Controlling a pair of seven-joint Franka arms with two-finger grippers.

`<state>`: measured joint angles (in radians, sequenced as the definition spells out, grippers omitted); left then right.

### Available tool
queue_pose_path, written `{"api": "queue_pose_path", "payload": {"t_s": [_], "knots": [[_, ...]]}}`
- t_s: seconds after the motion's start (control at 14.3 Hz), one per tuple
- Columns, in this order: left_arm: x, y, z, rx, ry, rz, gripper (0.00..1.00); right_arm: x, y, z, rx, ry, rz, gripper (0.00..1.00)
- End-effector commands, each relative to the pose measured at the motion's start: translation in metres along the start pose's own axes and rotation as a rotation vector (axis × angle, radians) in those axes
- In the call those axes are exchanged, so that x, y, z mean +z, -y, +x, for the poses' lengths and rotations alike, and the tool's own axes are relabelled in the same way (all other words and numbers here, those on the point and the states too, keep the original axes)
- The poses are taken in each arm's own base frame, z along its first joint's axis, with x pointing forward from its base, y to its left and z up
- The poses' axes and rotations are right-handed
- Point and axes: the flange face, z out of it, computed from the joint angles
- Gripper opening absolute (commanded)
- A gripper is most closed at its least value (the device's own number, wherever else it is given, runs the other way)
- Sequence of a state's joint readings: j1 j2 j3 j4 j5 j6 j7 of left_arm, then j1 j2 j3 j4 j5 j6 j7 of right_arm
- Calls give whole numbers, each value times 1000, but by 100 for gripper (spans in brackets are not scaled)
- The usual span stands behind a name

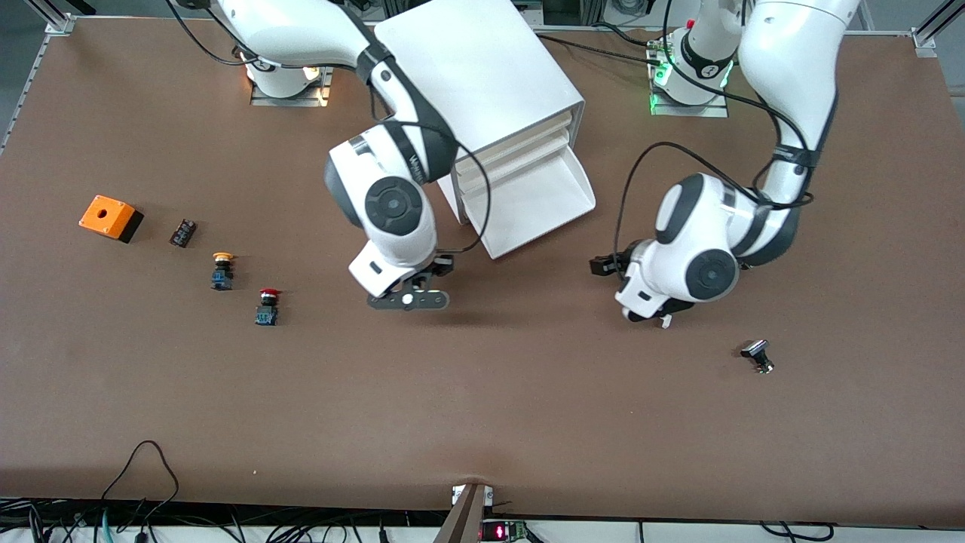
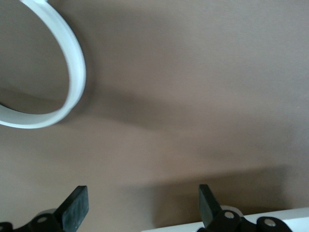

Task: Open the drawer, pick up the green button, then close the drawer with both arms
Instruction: 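Carry the green button to the button row and set it down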

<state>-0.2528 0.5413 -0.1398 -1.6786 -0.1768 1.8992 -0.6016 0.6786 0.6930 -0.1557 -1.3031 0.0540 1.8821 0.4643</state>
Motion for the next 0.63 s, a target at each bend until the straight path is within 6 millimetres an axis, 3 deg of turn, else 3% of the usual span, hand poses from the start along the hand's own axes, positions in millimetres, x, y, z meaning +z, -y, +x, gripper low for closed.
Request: {"api": "queue_pose_path", "payload": {"t_s": [0.0, 0.35, 0.56], "knots": [[10, 8, -22, -34, -64, -22, 100, 30, -71, 0, -78, 22, 23, 0], [47, -19, -62, -12, -99, -58, 100, 79, -162, 22, -151, 48, 119, 0], [54, -34, -79, -47, -84, -57, 100, 114, -186, 20, -162, 22, 115, 0]]}}
